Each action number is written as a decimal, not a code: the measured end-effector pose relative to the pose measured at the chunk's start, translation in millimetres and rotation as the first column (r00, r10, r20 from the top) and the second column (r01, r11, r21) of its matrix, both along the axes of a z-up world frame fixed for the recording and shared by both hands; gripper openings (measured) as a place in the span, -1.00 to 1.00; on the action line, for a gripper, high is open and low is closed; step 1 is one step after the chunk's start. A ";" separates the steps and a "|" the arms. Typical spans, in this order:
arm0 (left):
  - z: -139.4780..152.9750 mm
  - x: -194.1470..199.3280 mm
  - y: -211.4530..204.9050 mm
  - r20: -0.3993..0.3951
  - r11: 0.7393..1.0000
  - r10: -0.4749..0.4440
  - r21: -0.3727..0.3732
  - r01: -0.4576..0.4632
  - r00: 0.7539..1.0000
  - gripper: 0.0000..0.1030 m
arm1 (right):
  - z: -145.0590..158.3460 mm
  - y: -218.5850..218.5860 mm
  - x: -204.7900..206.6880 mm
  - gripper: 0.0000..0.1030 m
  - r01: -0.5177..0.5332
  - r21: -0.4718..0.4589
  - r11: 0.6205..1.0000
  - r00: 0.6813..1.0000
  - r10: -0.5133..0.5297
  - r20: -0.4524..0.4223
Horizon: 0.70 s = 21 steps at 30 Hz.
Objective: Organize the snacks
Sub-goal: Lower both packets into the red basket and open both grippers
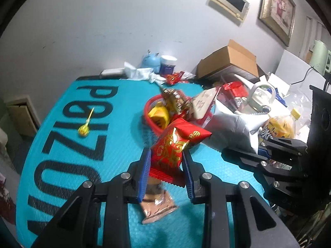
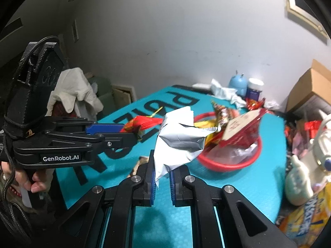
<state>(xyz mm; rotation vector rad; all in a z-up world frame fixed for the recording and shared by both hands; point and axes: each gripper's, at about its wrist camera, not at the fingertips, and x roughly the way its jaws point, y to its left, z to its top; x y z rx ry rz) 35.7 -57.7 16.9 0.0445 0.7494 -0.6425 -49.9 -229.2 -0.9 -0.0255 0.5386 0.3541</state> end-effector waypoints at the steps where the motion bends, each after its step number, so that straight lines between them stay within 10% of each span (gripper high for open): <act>1: 2.9 0.8 -3.7 0.008 1.000 -0.008 0.000 0.008 1.000 -0.43 | 1.7 -1.5 -0.7 -0.79 0.006 -0.003 1.000 1.000 -0.006 0.006; 21: -4.8 64.2 -72.3 0.010 0.993 -0.094 0.069 0.093 0.996 -0.43 | -1.7 -36.8 27.7 -0.79 0.161 -0.060 0.985 0.987 -0.161 -0.002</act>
